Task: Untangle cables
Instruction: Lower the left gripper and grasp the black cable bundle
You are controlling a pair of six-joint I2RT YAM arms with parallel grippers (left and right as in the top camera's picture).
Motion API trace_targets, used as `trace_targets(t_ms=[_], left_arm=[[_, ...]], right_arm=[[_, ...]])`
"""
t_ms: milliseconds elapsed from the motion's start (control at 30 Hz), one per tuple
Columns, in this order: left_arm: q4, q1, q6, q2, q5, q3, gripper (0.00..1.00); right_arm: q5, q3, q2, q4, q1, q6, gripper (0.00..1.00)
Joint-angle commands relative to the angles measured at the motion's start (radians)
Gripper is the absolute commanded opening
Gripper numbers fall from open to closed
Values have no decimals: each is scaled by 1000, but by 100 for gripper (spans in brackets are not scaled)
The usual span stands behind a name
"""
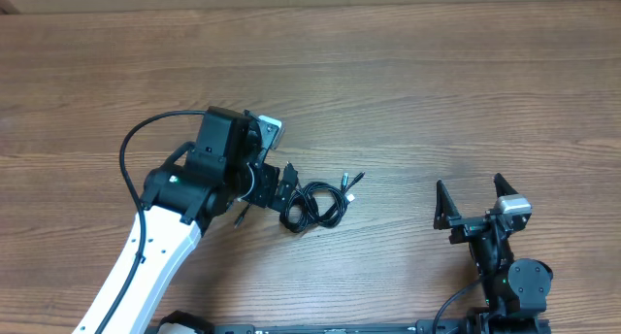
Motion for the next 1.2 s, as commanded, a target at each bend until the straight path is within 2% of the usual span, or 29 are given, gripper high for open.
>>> trace_targets(t_ms=[0,667,1167], left_arm=[[1,-4,23,24,12,25,100],[26,-15,30,154,60,25,100],[-106,-16,-1,232,38,23,100]], right_arm=[[10,-11,-8,5,4,3,100],[10,-11,-8,5,4,3,100],[10,-11,-8,5,4,3,100]])
